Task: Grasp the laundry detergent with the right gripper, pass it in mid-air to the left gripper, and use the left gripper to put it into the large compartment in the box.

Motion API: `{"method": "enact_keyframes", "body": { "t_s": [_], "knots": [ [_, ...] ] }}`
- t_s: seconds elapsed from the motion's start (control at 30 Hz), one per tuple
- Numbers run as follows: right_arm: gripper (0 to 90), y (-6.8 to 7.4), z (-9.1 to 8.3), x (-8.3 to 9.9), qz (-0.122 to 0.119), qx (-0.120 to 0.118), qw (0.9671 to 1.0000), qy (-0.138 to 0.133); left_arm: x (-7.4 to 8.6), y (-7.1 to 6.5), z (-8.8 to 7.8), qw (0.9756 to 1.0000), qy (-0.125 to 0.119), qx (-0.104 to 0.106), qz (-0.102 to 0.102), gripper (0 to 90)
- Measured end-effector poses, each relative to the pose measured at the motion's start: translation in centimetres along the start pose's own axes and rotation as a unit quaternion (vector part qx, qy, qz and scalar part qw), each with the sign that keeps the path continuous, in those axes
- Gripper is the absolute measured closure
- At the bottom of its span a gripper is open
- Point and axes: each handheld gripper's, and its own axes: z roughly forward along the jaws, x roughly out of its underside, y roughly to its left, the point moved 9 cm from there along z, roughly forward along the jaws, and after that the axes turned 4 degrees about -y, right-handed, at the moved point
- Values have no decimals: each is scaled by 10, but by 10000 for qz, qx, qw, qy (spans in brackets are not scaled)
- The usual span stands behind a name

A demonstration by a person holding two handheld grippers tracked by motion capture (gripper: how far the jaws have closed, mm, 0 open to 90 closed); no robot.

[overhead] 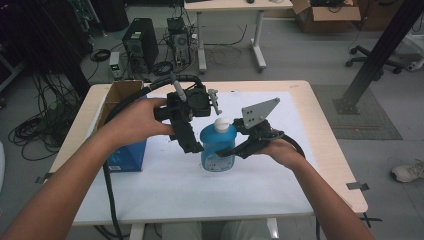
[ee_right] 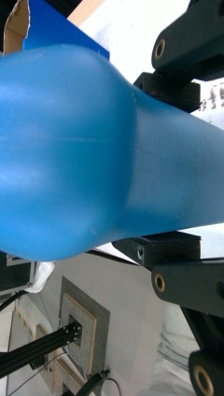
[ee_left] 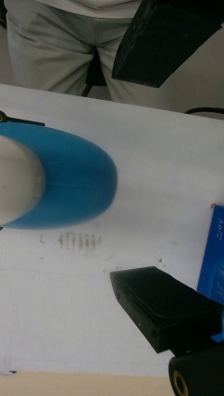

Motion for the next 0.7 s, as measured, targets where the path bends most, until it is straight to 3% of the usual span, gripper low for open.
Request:
{"method": "enact_keyframes", "body": {
  "t_s": [0.7],
  "knots": [
    [440, 0, 16, -6, -58, -83, 9999, 47, -12, 2, 8, 10000, 28, 23, 75, 55]
  ]
}}
